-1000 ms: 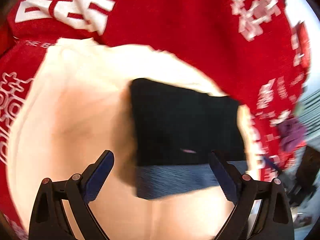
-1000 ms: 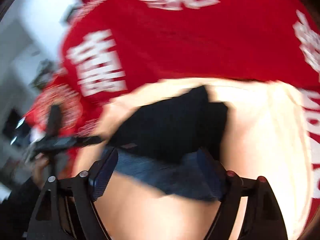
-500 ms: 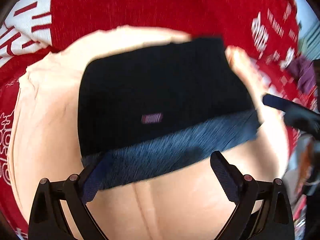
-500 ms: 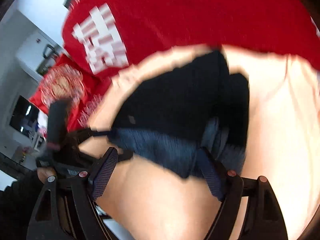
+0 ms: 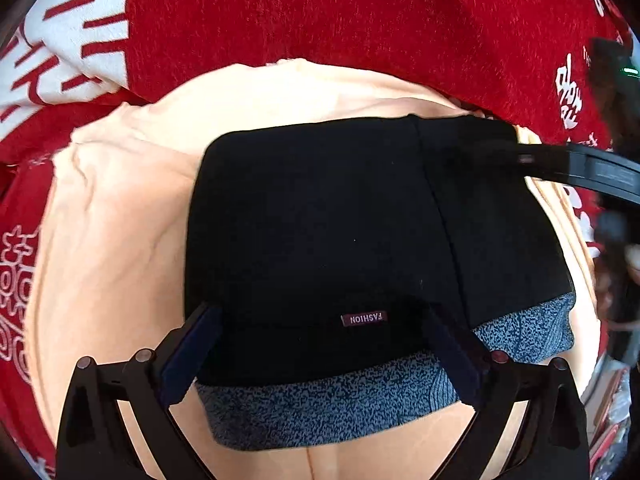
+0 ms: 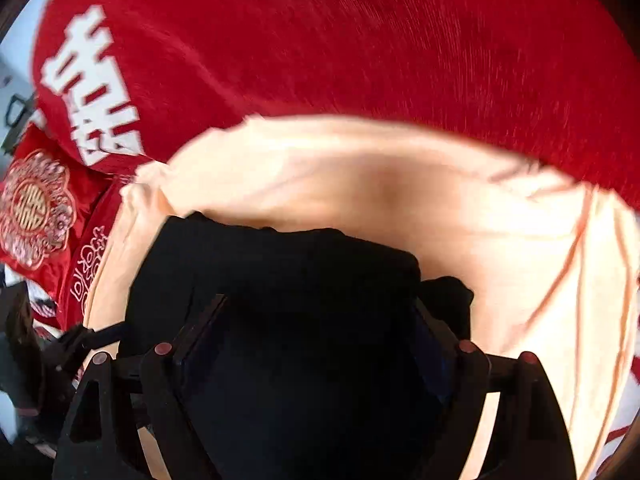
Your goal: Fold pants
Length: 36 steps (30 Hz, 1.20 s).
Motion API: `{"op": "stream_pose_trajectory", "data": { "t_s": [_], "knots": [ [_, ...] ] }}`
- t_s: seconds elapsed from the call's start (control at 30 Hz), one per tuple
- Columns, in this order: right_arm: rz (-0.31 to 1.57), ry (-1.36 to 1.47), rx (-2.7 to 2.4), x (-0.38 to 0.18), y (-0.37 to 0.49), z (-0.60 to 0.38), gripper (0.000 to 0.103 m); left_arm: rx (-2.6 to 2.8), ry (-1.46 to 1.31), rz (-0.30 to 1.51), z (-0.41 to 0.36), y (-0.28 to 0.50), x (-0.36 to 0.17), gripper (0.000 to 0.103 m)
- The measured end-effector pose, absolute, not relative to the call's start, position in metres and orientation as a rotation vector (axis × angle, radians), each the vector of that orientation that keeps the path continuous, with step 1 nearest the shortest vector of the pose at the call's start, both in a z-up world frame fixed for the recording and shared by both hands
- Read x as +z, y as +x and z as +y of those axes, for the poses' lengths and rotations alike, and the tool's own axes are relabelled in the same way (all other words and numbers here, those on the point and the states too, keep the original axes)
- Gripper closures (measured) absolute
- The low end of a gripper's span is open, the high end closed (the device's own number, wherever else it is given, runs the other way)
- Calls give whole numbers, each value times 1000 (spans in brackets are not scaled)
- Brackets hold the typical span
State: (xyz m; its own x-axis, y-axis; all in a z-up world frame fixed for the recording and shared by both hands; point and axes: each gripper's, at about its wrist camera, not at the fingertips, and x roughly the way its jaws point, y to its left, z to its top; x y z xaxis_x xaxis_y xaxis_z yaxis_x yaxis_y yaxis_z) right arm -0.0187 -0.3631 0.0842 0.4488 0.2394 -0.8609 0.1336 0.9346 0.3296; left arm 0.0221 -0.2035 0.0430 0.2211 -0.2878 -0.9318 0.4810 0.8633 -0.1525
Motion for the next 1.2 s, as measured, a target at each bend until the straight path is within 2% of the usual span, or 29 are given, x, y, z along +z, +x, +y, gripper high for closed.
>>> {"op": "stream_pose_trajectory", "data": {
  "t_s": [0.1, 0.17, 0.4, 0.67, 0.93, 1.2],
  "knots": [
    [1013, 330, 16, 116, -45, -354, 14, -497, 196, 1220, -202, 17, 51, 2],
    [984, 249, -71, 135, -67, -345, 0, -475, 209, 1185, -201, 11, 59, 2],
    [1045, 80, -221, 134, -109, -326, 0, -441, 240, 1108, -194, -11, 83, 2],
    [1093, 91, -234, 119, -127, -307, 0, -457, 114, 1131, -175, -24, 88, 2],
    [1104, 99, -230, 116, -138, -299, 0, -341, 202, 1063, -174, -45, 86, 2],
    [1120, 92, -235, 114, -143, -297, 0, -345, 183, 1098, -173, -54, 90, 2]
  ]
}}
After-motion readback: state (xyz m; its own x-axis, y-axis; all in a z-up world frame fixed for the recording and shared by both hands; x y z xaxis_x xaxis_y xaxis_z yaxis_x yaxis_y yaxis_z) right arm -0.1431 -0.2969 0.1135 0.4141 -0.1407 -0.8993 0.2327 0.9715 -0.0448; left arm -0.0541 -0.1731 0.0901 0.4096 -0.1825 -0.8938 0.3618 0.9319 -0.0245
